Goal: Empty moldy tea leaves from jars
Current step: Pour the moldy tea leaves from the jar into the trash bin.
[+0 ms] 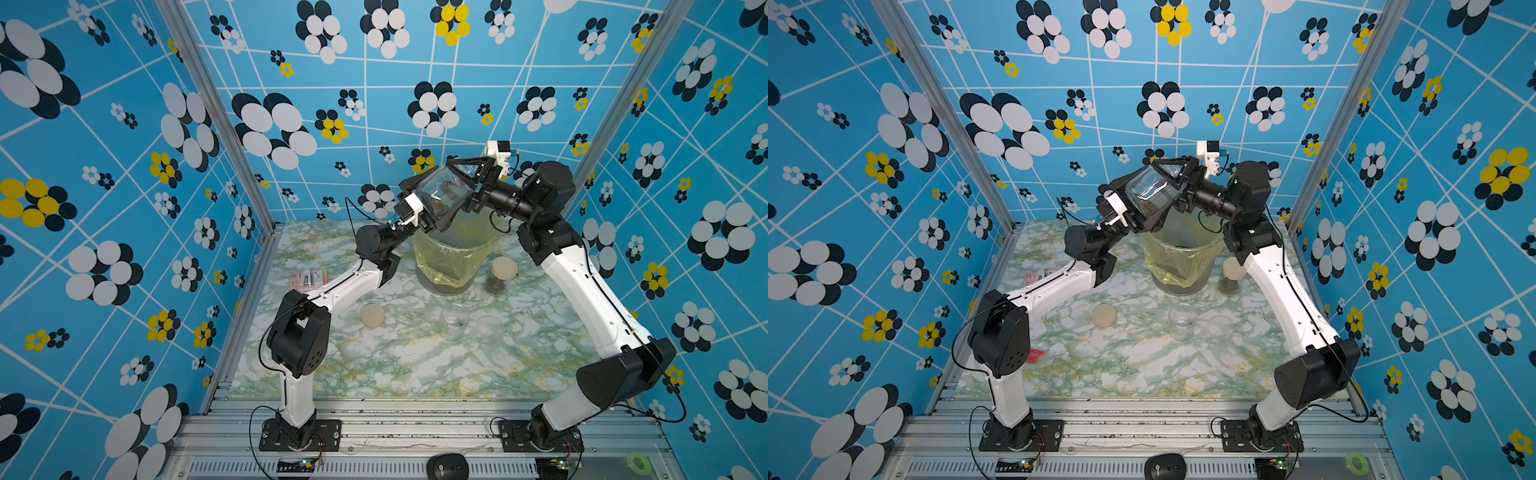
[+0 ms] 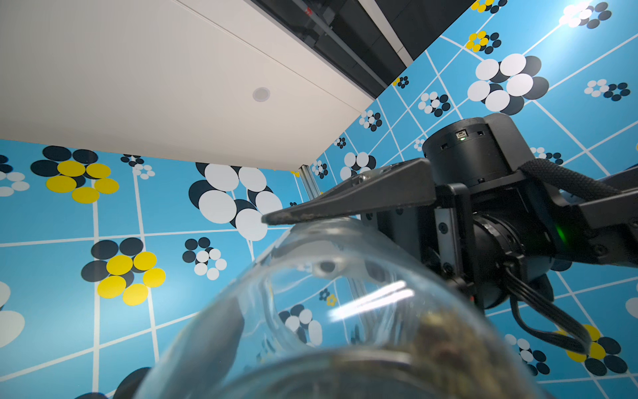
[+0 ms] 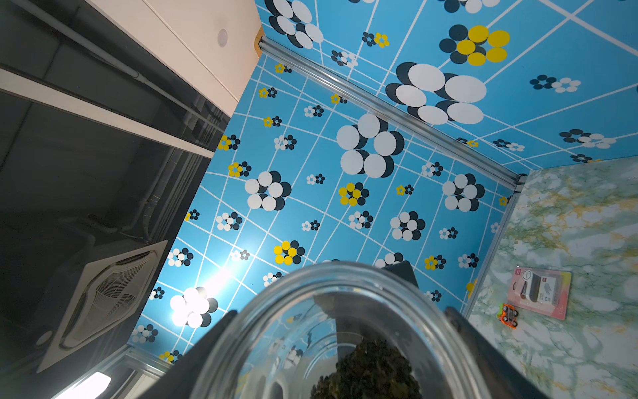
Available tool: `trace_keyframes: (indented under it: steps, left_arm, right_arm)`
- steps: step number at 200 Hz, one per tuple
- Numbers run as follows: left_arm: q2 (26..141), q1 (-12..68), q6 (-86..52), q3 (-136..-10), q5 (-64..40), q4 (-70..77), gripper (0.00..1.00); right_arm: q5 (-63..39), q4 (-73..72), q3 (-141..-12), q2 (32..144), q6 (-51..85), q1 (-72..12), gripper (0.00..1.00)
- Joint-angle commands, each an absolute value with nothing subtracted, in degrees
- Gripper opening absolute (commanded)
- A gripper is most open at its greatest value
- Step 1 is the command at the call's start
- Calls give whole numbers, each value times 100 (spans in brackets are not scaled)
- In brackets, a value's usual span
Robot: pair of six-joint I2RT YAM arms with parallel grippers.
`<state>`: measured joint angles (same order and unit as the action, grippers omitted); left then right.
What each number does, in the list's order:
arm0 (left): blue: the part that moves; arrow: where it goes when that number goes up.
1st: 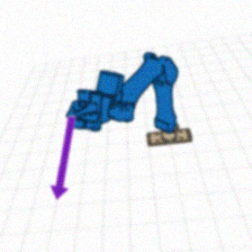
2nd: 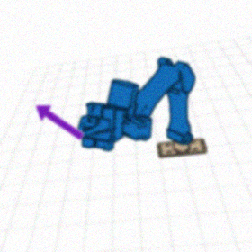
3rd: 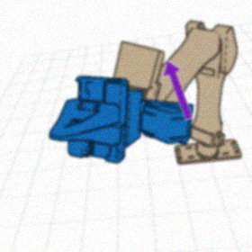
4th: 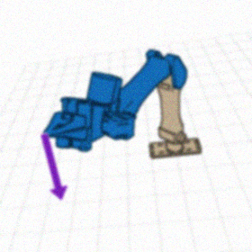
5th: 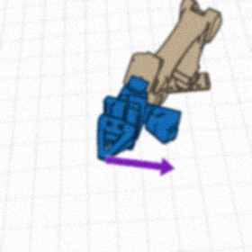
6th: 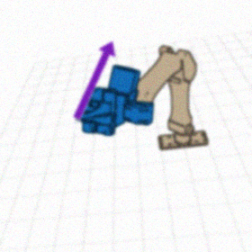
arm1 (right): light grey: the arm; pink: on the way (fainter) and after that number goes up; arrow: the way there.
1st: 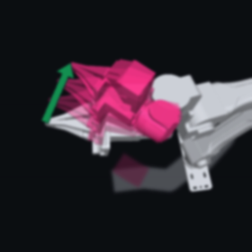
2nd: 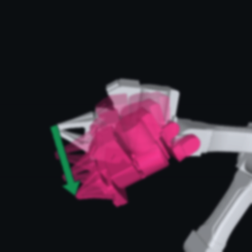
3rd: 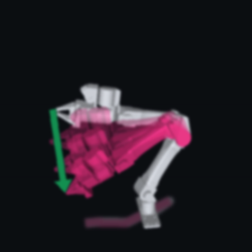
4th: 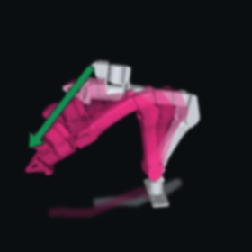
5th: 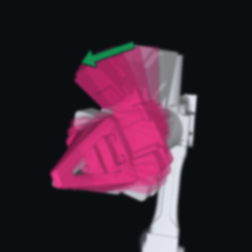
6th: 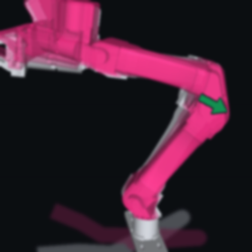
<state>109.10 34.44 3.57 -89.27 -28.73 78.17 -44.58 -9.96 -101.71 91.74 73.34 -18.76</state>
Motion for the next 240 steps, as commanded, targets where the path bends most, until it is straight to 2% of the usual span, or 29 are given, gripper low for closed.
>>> trace_keyframes:
  steps: [1,53,240]
  left_arm:
    - [10979,3543,259,-9120,-3094,7999,90]
    - [10984,3551,212,-9198,-3111,7998,100]
    - [10868,3516,202,-9166,-2951,7999,99]
  right_arm:
    - [-4515,-1567,-10140,9191,7552,-1845,50]
    - [-4538,-1583,-10125,9227,7559,-1846,50]
    - [-4668,-1570,-10022,9233,7582,-1696,48]
